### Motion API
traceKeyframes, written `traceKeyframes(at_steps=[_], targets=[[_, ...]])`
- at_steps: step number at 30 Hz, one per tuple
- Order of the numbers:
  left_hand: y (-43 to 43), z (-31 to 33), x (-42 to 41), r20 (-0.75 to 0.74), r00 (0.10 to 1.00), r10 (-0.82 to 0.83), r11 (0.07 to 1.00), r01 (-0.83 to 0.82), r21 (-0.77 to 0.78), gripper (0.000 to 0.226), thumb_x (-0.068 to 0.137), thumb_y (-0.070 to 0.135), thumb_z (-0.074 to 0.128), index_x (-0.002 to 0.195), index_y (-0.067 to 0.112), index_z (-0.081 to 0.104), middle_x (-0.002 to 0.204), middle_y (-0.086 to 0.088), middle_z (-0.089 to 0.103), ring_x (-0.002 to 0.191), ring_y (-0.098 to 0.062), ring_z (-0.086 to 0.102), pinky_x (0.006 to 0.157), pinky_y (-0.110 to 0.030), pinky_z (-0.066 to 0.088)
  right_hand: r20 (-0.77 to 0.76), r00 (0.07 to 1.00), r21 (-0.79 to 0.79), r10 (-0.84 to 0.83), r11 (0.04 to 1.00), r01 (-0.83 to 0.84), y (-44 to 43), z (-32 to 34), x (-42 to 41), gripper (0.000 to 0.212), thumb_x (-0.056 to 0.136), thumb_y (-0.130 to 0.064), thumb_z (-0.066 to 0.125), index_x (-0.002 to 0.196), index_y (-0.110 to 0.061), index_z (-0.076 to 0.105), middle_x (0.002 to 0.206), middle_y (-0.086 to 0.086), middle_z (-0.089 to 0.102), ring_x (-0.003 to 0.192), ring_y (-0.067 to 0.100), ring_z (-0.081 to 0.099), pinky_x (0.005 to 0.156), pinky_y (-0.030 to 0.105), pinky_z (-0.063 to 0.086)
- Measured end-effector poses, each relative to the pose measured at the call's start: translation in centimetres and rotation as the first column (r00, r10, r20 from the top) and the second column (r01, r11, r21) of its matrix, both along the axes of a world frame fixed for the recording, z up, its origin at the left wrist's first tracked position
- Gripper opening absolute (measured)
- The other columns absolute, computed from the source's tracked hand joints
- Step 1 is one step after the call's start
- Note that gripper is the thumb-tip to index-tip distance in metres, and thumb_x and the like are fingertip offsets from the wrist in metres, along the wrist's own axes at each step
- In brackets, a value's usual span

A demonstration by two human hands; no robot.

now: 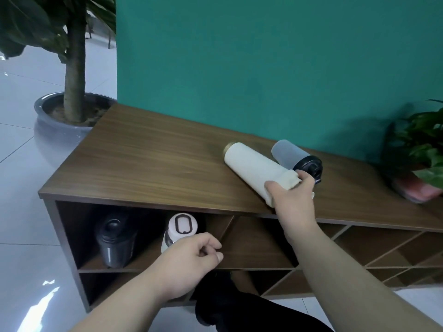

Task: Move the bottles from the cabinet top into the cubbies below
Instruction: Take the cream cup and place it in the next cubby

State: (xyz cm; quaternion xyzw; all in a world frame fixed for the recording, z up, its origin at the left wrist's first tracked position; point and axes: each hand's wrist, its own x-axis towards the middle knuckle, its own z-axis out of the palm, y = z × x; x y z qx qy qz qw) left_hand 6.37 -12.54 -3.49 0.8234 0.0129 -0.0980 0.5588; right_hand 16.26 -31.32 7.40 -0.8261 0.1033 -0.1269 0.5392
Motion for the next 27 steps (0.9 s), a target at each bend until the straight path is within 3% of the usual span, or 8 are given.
traceKeyframes(at_steps=[4,8,12,14,18,20,22,27], targets=[[-1.2,0.3,-0.5,-0.003,1.000,0.020,0.993,-0.021,-0.117,0.028,0.089,0.038,0.073,0.113,0.044,0.061,0.103,0.019,0.072,0.088,-0.004,0.067,0.090,-0.022,0.049,0.074,0.984,0.118,0.163,0.978,-0.171,-4.3,0.1,-5.4,0.057,0.082,-0.027,0.074,0.131,-0.043,0.048,0.114,-0.015,0.062,0.105,0.012,0.063,0.085,0.036,0.053],[-2.8,1.0,-1.0,-0.023,0.998,0.059,0.959,-0.063,-0.278,0.072,0.059,0.044,0.082,0.125,0.042,0.055,0.106,0.011,0.073,0.082,0.001,0.068,0.085,-0.019,0.050,0.121,0.950,0.071,0.286,0.953,-0.296,-8.7,0.0,-8.5,0.070,0.056,-0.045,0.073,0.125,-0.044,0.059,0.107,-0.024,0.069,0.098,0.004,0.068,0.076,0.030,0.057],[-4.9,-0.2,-1.1,-0.021,0.993,-0.116,0.992,0.115,-0.055,0.099,0.066,0.024,0.093,0.137,0.056,0.034,0.132,0.023,0.055,0.111,0.014,0.060,0.091,-0.002,0.043,0.011,0.942,-0.091,0.334,0.939,-0.332,-11.1,-1.0,-9.8,0.071,0.051,-0.055,0.075,0.120,-0.053,0.059,0.107,-0.036,0.067,0.100,-0.011,0.063,0.071,0.008,0.050],[-6.7,-1.7,-0.9,-0.052,0.980,-0.190,0.980,0.193,0.044,0.100,0.063,0.029,0.092,0.135,0.061,0.030,0.144,0.021,0.044,0.126,0.006,0.051,0.100,-0.007,0.040,-0.060,0.948,-0.146,0.313,0.937,-0.318,-11.5,-2.4,-9.5,0.072,0.054,-0.053,0.079,0.122,-0.055,0.056,0.112,-0.033,0.066,0.100,-0.020,0.058,0.072,0.006,0.045],[-9.8,-5.0,0.7,-0.167,0.979,-0.117,0.991,0.125,0.039,0.078,0.066,0.018,0.091,0.117,0.052,0.043,0.126,0.011,0.054,0.101,0.001,0.058,0.068,-0.001,0.047,-0.217,0.896,-0.223,0.387,0.874,-0.431,-12.3,-4.9,-8.1,0.095,0.063,-0.040,0.094,0.141,-0.052,0.042,0.128,-0.036,0.047,0.104,-0.035,0.041,0.079,-0.002,0.035],[-10.5,-6.6,1.7,-0.249,0.958,-0.143,0.987,0.155,0.029,0.078,0.066,0.018,0.091,0.123,0.047,0.047,0.115,0.014,0.064,0.096,0.000,0.063,0.074,-0.007,0.054,-0.270,0.840,-0.228,0.472,0.816,-0.532,-13.3,-6.0,-7.5,0.103,0.060,-0.038,0.095,0.140,-0.059,0.034,0.127,-0.047,0.040,0.113,-0.038,0.035,0.087,-0.003,0.035],[-10.9,-8.2,2.7,-0.316,0.934,-0.167,0.984,0.180,0.012,0.082,0.059,0.020,0.091,0.127,0.046,0.052,0.111,0.015,0.070,0.104,-0.010,0.070,0.090,-0.031,0.062,-0.297,0.810,-0.226,0.505,0.787,-0.574,-14.1,-7.2,-6.9,0.107,0.056,-0.040,0.095,0.136,-0.065,0.029,0.127,-0.052,0.039,0.118,-0.037,0.034,0.096,-0.002,0.033],[-11.0,-12.5,5.7,-0.341,0.917,-0.208,0.978,0.192,-0.080,0.102,0.045,0.011,0.089,0.132,0.053,0.055,0.126,0.008,0.073,0.118,-0.022,0.070,0.092,-0.056,0.062,-0.379,0.758,-0.154,0.530,0.772,-0.617,-15.0,-9.5,-4.3,0.101,0.058,-0.031,0.096,0.131,-0.062,0.032,0.112,-0.062,0.049,0.113,-0.034,0.044,0.088,-0.002,0.036]])
